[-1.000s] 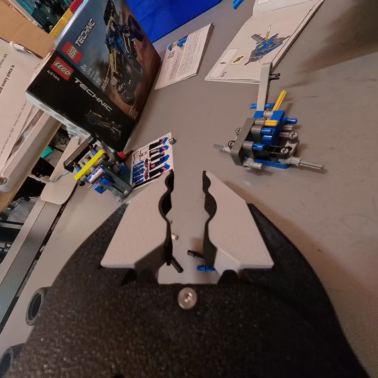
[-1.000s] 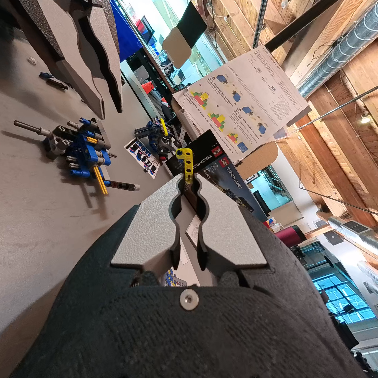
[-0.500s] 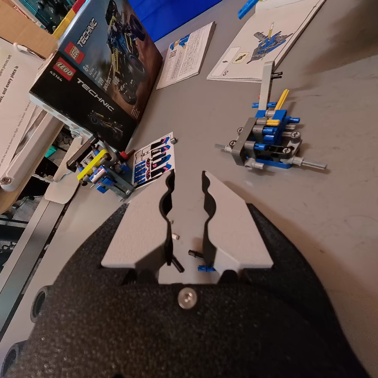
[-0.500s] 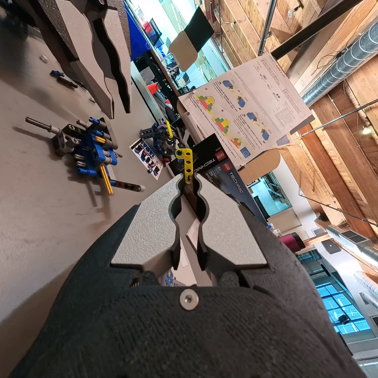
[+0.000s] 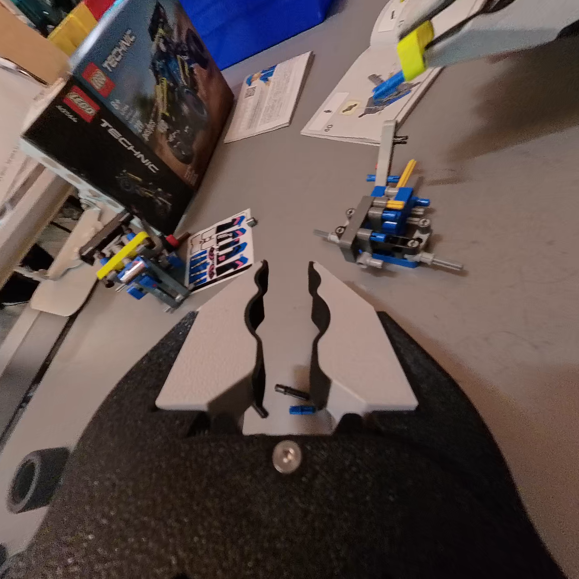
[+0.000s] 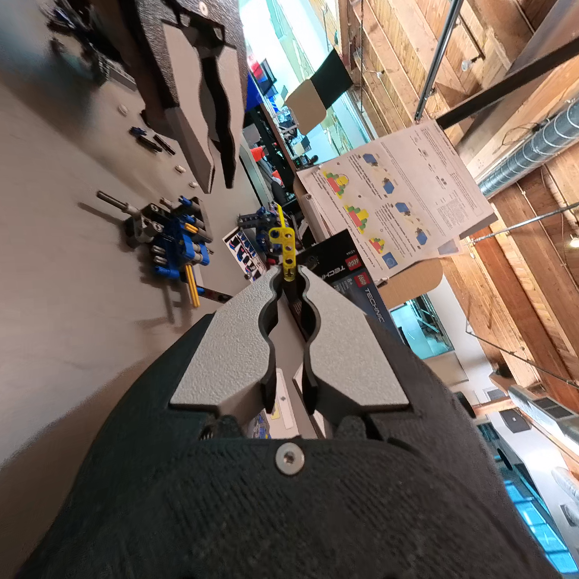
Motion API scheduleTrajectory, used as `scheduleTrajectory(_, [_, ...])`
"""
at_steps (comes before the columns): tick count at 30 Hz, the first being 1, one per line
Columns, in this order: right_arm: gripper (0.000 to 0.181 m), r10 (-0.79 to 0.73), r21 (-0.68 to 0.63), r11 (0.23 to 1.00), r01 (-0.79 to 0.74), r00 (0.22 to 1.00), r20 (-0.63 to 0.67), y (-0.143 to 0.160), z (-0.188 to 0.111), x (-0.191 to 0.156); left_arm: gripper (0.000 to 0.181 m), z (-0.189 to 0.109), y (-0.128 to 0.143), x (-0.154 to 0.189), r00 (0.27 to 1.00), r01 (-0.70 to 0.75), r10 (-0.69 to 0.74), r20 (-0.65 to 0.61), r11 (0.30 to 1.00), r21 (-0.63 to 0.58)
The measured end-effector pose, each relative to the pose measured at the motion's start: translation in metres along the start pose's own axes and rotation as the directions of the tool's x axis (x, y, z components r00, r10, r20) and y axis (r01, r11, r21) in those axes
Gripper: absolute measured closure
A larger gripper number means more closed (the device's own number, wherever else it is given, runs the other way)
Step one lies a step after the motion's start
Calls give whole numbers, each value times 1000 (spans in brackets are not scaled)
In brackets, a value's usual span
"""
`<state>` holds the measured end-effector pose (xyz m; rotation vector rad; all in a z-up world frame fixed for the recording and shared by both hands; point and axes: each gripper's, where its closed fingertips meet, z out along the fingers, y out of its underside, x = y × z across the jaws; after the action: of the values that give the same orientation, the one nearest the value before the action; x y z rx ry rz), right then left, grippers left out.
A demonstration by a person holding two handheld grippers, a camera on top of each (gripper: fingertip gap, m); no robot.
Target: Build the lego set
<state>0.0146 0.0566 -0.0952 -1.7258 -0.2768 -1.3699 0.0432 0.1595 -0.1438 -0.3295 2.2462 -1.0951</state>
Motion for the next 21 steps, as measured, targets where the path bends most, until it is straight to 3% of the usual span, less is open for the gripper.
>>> scheduleTrajectory(5, [176,-54,7,999,53,998,44,-5,3,-12,159,-2,-2,7,996,59,-59,-67,998,-4])
scheduleTrajectory(10, [176,-66,2,998,66,993,102,-7,6,-24,159,-4,-6,6,997,59,-59,-58,998,5])
scheduleTrajectory(18, [176,-10,39,999,4,988,155,-18,10,-30,159,-4,-14,15,993,60,-57,-103,998,29])
scheduleTrajectory(21, [176,-85,72,995,74,982,171,-23,9,-38,159,-4,-16,18,989,81,-75,-126,996,37])
